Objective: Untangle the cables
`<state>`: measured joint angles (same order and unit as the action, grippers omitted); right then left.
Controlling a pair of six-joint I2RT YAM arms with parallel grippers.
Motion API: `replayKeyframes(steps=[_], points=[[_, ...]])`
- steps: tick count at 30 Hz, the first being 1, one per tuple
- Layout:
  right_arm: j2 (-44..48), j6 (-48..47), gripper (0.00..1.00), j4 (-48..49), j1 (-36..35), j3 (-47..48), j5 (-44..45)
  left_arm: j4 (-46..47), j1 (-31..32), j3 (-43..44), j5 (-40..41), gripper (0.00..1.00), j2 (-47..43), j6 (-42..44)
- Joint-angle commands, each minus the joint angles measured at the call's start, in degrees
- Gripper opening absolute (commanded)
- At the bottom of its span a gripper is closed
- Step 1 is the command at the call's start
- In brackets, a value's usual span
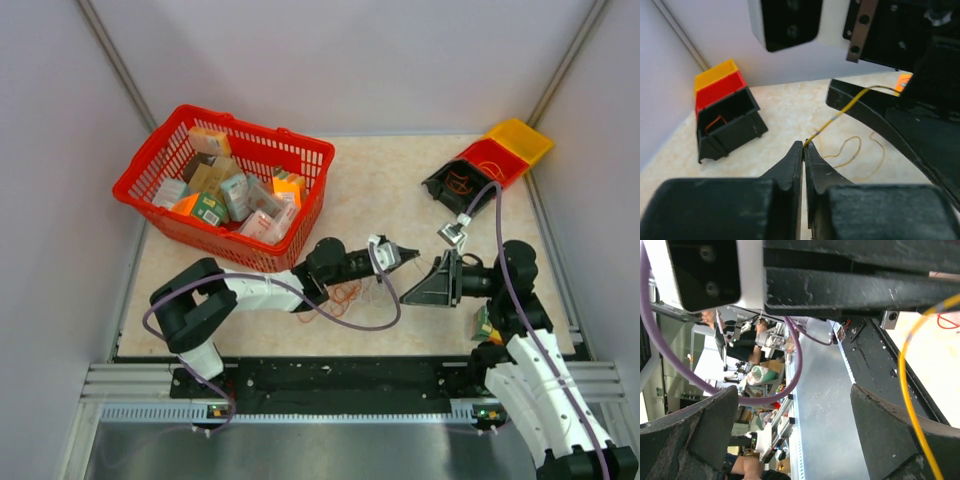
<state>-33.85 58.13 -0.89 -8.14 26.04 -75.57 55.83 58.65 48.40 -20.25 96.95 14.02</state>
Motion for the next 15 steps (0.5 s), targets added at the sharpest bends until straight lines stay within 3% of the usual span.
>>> replayKeyframes(steps=[1,4,7,10,15], points=[[0.45,-5.80,0.95,-7.77,-0.47,2.61,1.29,0.97,0.15,4.76,4.58,0.00,-1.14,-1.89],[-1.74,-14.87,0.97,-20.79,-1.26,2.09,7.78,-12.27,-0.03,13.00,16.52,0.00,-0.80,-5.92],[-3.24,-14.36,0.97,-20.65,-7.21,-1.43,13.49,-28.10,-1.26,23.72,24.28,0.00,2.45,-11.98],[-2.81,-13.48,0.97,-20.38,-14.79,-0.91,19.40,-34.30,-3.10,27.09,21.76,0.00,5.09,-16.11],[2.73,-13.47,0.99,-21.69,-14.89,2.43,25.27,-37.20,-7.05,27.01,14.47,0.00,7.73,-23.94]])
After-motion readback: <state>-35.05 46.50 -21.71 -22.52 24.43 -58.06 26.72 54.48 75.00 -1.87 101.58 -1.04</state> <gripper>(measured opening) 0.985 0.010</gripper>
